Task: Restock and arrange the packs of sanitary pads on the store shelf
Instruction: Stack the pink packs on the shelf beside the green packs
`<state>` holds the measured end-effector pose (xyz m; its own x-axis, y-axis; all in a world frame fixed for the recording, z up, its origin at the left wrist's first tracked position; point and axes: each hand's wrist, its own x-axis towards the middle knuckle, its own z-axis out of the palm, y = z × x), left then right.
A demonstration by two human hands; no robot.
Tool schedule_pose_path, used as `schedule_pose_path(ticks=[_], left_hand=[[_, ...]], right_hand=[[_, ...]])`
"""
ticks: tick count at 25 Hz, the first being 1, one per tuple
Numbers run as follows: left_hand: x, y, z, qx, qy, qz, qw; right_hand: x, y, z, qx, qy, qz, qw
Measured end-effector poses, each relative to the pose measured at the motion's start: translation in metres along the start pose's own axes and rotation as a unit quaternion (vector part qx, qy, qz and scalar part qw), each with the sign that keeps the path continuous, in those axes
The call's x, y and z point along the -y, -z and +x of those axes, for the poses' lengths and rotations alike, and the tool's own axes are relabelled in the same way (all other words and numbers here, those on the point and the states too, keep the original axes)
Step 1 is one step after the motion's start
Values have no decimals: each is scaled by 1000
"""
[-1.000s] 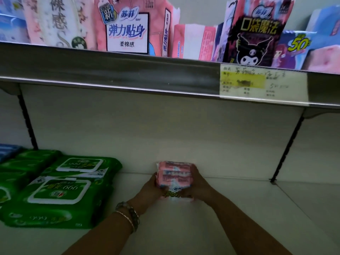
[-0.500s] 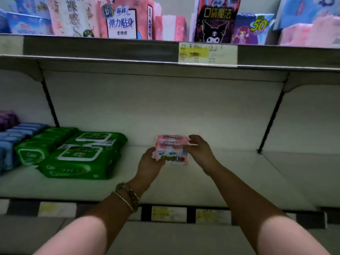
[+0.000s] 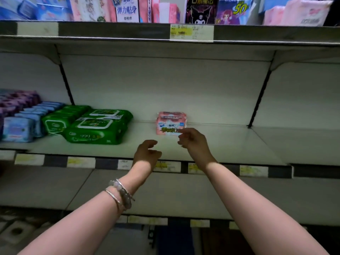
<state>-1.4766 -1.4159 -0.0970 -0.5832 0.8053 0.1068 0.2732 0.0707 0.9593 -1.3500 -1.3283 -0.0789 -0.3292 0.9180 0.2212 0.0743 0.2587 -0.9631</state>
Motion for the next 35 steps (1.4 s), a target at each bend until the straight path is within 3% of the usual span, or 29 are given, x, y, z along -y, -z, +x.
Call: schedule_pose_path(ticks=[8,16,24,35], left_hand=[[28,62,-74,56,10,-27,998],[76,93,-140,81,41,-47,995],[97,51,-167,83,93,-39,991],[191,-22,-209,60,237,-8,970]], right_hand=[[15,-40,-92,-53,-47,83,994],[-5,-75,-181,-19,-98,69,993],[-38,-41,-208,-1,-131,85,988],[-184,-1,-226,50,-246,33,967]])
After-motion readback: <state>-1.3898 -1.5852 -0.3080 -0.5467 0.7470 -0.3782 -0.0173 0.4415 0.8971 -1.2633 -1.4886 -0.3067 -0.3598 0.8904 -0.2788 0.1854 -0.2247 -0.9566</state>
